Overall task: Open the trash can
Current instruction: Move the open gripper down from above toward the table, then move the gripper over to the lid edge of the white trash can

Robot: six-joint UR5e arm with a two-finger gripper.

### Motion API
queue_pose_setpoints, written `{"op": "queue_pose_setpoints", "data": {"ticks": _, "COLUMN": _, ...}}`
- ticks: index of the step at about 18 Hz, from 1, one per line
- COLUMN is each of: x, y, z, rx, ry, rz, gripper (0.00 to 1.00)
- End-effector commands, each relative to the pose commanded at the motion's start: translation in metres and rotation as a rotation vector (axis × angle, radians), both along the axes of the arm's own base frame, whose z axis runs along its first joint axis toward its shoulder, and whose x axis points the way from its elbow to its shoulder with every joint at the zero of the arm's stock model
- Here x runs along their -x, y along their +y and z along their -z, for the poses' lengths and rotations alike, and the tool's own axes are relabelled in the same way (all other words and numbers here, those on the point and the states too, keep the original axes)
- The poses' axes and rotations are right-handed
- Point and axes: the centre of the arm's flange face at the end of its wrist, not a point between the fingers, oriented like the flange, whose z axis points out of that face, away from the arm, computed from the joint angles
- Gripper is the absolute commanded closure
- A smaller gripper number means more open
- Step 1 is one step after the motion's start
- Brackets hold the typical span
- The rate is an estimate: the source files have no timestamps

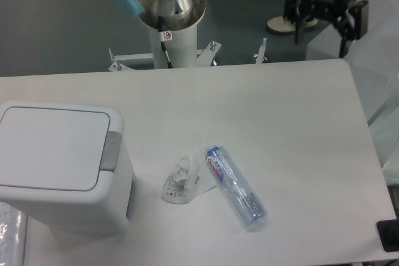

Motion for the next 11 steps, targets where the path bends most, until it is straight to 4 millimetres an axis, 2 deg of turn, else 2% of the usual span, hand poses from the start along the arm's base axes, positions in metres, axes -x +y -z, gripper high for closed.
{"op": "queue_pose_setpoints", "data": {"ticks": 3, "x": 0.008, "y": 0.024, "z": 0.007, "rx": -0.094, "ry": -0.106, "rz": -0.088, "gripper": 0.00}}
{"op": "queue_pose_setpoints", "data": {"ticks": 7, "x": -0.011, "y": 0.057, "z": 0.007, "rx": -0.203, "ry": -0.233, "rz": -0.212, "gripper": 0.00}}
{"op": "queue_pose_setpoints", "data": {"ticks": 9, "x": -0.025, "y": 0.083, "z": 0.015, "rx": -0.246, "ry": -0.313, "rz": -0.256, "gripper": 0.00}}
{"op": "queue_pose_setpoints", "data": {"ticks": 11, "x": -0.039, "y": 0.102, "z": 0.010, "rx": -0.294, "ry": -0.368, "rz": -0.334, "gripper": 0.00}}
